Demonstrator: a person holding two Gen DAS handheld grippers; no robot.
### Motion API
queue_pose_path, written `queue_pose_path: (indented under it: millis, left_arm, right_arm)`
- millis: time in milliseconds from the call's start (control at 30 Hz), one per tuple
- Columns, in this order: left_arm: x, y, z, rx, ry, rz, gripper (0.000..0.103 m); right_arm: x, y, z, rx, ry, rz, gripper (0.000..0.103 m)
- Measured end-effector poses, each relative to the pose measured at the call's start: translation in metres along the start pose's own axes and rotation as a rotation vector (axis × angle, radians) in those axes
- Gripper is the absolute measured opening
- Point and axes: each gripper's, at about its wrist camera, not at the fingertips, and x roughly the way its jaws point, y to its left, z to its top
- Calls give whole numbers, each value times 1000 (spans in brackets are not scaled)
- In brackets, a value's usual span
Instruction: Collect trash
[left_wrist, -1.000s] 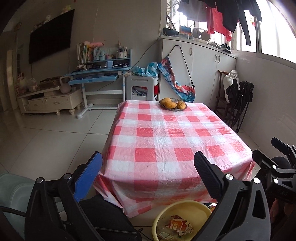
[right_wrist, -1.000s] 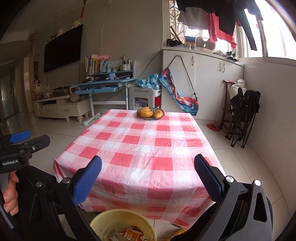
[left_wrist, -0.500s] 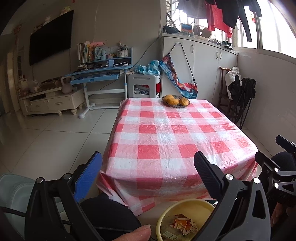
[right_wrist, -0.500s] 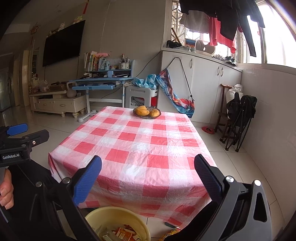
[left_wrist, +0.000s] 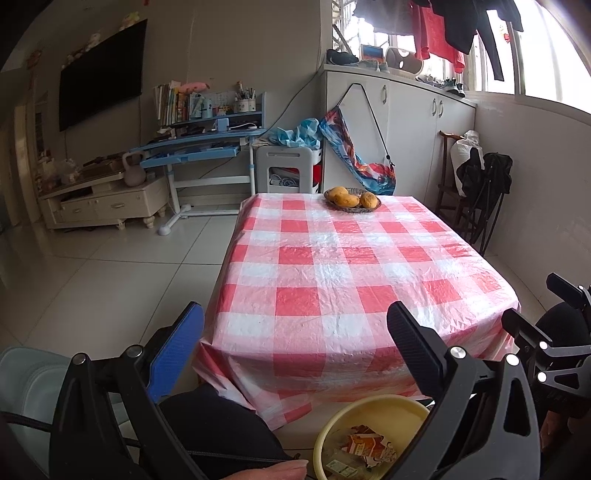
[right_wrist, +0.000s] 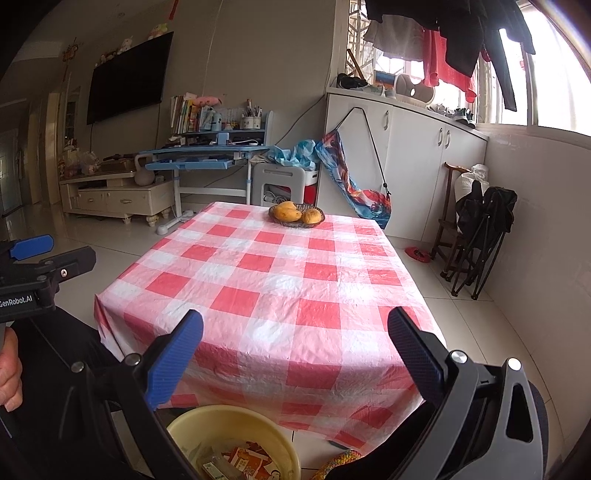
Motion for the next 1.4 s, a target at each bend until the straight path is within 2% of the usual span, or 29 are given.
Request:
queue_pose_path:
  millis: [433, 1400]
  left_arm:
    - [5, 9, 0, -36, 7, 2, 96]
    - [4, 8, 1, -31, 10, 6, 96]
  right_arm:
    - [5, 10, -4, -38, 21, -9, 96]
    - [8, 11, -5, -41, 28, -13, 96]
